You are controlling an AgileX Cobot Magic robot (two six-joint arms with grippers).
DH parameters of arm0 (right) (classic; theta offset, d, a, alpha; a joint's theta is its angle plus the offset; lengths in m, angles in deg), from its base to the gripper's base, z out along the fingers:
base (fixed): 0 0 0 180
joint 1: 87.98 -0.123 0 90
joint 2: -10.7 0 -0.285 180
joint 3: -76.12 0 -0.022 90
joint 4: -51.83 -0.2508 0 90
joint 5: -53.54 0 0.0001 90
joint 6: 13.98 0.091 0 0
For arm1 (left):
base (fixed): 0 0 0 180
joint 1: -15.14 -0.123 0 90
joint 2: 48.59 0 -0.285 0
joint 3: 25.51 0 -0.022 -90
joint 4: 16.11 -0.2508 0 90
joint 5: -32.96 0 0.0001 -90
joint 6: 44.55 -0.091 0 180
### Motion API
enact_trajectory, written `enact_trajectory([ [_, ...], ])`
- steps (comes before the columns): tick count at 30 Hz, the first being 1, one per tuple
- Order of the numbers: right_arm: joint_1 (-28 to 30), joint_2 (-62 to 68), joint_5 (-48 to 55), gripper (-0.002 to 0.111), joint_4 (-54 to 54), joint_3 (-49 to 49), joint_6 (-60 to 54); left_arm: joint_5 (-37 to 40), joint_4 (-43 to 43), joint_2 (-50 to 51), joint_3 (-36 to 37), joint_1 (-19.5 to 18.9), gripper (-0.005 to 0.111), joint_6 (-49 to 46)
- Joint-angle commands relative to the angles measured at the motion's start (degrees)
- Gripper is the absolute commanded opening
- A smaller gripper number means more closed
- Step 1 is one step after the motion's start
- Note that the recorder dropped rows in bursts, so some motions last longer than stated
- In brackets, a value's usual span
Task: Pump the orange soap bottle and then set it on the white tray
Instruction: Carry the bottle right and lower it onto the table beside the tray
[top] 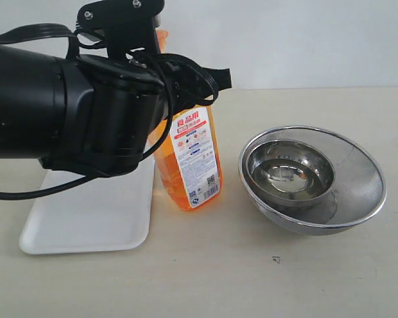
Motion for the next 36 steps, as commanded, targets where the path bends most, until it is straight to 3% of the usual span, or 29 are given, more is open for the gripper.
enact_trajectory([
  [1, 0.14, -0.24, -0.64, 0.0, 0.15, 0.0, 0.0, -2.89, 0.06, 0.24, -0.39, 0.25, 0.005, 2.59],
  [19, 0.14, -0.24, -0.64, 0.0, 0.15, 0.0, 0.0, -0.01, -4.0, 0.24, -1.52, 0.25, 0.005, 3.86],
  [22, 0.14, -0.24, -0.64, 0.0, 0.15, 0.0, 0.0, 2.34, -5.53, 0.24, -1.52, 0.25, 0.017, 3.73],
  [29, 0.14, -0.24, -0.64, 0.0, 0.15, 0.0, 0.0, 2.6, -4.87, 0.24, -1.52, 0.25, 0.076, 3.73],
  [32, 0.14, -0.24, -0.64, 0.0, 0.15, 0.0, 0.0, 3.73, -4.87, 0.24, -1.52, 0.25, 0.085, 2.97],
  [36, 0.14, -0.24, -0.64, 0.0, 0.15, 0.0, 0.0, 4.0, -4.72, 0.24, -1.52, 0.25, 0.087, 1.2],
])
